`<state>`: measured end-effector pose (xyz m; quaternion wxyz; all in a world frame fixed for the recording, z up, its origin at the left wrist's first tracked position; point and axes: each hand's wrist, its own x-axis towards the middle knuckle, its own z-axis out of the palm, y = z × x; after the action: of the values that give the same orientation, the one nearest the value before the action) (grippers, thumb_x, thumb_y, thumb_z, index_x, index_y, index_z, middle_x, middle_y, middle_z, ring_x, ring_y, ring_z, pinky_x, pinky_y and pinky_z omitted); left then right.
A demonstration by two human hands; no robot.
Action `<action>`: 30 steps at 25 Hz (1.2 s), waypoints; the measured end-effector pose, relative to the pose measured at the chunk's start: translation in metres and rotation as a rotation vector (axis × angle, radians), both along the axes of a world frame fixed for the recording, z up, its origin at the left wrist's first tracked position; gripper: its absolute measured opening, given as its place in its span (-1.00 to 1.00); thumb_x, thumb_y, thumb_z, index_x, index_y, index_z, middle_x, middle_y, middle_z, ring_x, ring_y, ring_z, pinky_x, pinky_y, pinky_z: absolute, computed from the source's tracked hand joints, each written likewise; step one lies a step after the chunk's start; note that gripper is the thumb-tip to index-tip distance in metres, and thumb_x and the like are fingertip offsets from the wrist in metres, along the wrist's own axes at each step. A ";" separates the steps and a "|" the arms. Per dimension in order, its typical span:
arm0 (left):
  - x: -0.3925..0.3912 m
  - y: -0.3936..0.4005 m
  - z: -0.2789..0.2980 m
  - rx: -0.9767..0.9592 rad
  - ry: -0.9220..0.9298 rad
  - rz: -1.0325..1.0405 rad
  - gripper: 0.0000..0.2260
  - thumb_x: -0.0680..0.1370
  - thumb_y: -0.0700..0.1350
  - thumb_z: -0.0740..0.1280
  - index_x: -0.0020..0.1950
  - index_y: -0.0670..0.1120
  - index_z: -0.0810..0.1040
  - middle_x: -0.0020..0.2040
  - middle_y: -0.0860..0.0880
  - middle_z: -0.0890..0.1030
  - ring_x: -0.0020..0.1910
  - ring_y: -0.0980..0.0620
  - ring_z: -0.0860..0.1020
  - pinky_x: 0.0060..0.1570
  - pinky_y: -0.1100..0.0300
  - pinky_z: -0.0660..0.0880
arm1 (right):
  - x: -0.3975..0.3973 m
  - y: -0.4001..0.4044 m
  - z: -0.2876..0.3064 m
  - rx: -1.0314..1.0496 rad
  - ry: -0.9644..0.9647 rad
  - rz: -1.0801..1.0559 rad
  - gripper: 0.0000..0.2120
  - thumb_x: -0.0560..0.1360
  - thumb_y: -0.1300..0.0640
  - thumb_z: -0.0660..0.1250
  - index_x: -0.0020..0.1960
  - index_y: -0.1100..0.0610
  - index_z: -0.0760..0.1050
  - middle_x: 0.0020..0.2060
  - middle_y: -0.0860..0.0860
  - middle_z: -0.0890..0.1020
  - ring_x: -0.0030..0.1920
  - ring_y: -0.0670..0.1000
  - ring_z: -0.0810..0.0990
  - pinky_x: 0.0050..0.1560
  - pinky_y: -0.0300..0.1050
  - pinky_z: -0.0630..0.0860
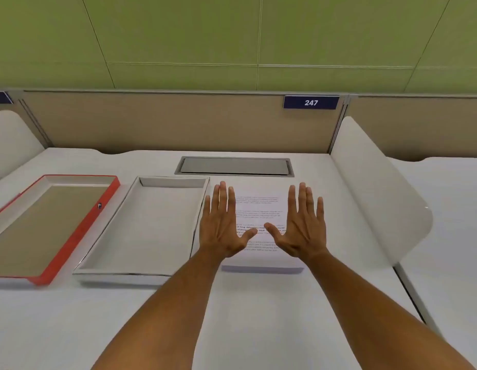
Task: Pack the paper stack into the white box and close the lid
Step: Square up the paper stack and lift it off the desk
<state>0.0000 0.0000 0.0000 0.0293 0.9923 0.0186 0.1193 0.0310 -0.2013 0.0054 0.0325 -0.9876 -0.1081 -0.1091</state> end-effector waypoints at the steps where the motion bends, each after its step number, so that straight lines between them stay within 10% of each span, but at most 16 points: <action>1: 0.000 -0.001 -0.003 -0.001 0.012 0.008 -0.02 0.36 0.53 -0.14 0.58 -0.07 -0.26 0.60 -0.14 -0.27 0.57 -0.17 -0.26 0.53 -0.14 -0.21 | 0.001 -0.001 -0.002 -0.010 0.011 -0.005 0.03 0.35 -0.54 -0.24 0.60 0.11 -0.26 0.59 0.16 -0.20 0.58 0.20 -0.22 0.54 0.24 -0.21; 7: 0.014 0.005 -0.042 -0.185 0.115 -0.001 -0.06 0.45 0.39 0.12 0.55 -0.04 -0.33 0.60 -0.12 -0.26 0.58 -0.15 -0.22 0.54 -0.09 -0.13 | 0.018 -0.004 -0.030 0.020 0.085 -0.045 -0.02 0.40 -0.49 -0.18 0.58 0.11 -0.32 0.59 0.15 -0.19 0.59 0.20 -0.19 0.55 0.19 -0.23; 12: 0.029 0.006 -0.064 -0.428 0.310 0.148 -0.10 0.47 0.19 0.34 0.59 -0.07 -0.13 0.60 -0.16 0.04 0.55 -0.19 0.12 0.42 -0.06 0.29 | 0.032 -0.002 -0.045 0.185 0.249 -0.170 -0.07 0.47 -0.31 0.20 0.59 0.15 -0.13 0.54 0.19 0.21 0.48 0.23 0.28 0.45 0.15 0.25; 23: 0.076 0.003 -0.049 -0.860 0.418 0.515 -0.39 0.48 0.05 0.35 0.43 -0.18 0.25 0.34 -0.23 0.38 0.29 -0.22 0.45 0.16 -0.04 0.50 | 0.074 0.004 -0.056 0.663 0.571 -0.466 -0.49 0.47 -0.11 0.36 0.22 0.27 0.46 0.16 0.20 0.60 0.16 0.23 0.58 0.13 0.07 0.54; 30: 0.093 0.019 -0.047 -1.110 0.460 0.604 -0.59 0.51 0.00 0.34 0.25 -0.24 0.48 0.11 -0.18 0.63 -0.02 -0.13 0.64 -0.07 0.04 0.61 | 0.100 -0.005 -0.052 0.846 0.740 -0.508 -0.46 0.43 -0.14 0.43 0.20 0.25 0.50 0.12 0.17 0.64 0.08 0.21 0.63 0.15 0.12 0.59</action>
<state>0.0925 0.0187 -0.0469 0.4957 0.7815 0.3597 -0.1195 0.1314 -0.2065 -0.0469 0.4299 -0.8563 0.2018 0.2029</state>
